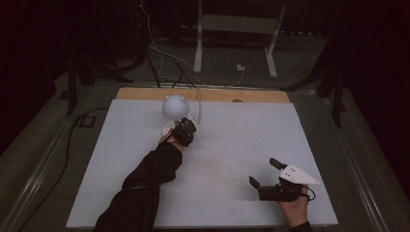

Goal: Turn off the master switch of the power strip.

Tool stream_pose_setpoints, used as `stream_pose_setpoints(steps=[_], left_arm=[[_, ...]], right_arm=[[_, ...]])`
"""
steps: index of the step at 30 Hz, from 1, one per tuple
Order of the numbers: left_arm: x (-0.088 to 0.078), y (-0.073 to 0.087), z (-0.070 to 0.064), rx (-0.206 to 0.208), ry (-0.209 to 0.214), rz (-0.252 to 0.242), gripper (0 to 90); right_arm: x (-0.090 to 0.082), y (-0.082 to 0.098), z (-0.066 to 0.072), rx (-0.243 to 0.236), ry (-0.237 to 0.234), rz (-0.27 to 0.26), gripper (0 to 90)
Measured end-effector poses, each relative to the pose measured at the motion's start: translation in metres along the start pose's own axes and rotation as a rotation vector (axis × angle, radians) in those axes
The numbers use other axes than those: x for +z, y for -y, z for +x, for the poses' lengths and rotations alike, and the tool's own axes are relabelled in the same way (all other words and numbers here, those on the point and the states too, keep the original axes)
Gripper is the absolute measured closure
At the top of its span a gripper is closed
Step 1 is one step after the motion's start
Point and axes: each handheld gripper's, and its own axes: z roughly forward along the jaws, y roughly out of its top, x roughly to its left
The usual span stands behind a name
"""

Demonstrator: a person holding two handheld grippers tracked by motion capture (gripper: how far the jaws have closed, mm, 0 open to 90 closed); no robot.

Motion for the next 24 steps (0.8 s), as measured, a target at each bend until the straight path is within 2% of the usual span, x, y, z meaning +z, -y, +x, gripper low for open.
stream_pose_setpoints(steps=[2,8,10,13,16,17,20,24], left_arm=[[0.0,0.0001,-0.0003,-0.004,-0.002,-0.001,90.0],[0.0001,-0.0002,-0.0029,0.027,-0.021,-0.002,90.0],[-0.0001,0.0005,-0.0026,0.01,-0.017,-0.005,90.0],[-0.0002,-0.0006,-0.0041,0.03,-0.032,0.0,90.0],[0.0001,0.0,-0.0024,0.004,-0.021,-0.008,90.0],[-0.001,0.0004,-0.002,-0.007,-0.031,-0.03,90.0],[-0.003,-0.0012,-0.0011,-0.025,0.005,-0.034,90.0],[-0.0091,-0.002,-0.007,-0.02,-0.014,-0.07,90.0]], right_arm=[[-0.0002,-0.0001,0.0003,-0.001,0.002,-0.002,0.0],[-0.0001,-0.0002,0.0004,0.0,0.001,-0.001,0.0],[-0.0003,-0.0001,0.0,0.001,0.001,-0.002,0.0],[-0.0006,-0.0002,-0.0005,0.002,0.002,-0.002,0.0],[-0.0012,-0.0003,-0.0008,0.002,0.002,-0.004,0.0],[-0.0014,-0.0004,-0.0009,0.002,0.003,-0.004,0.0],[-0.0015,-0.0003,-0.0015,0.005,0.004,-0.007,0.0],[-0.0015,-0.0003,-0.0016,0.005,0.007,-0.007,0.0]])
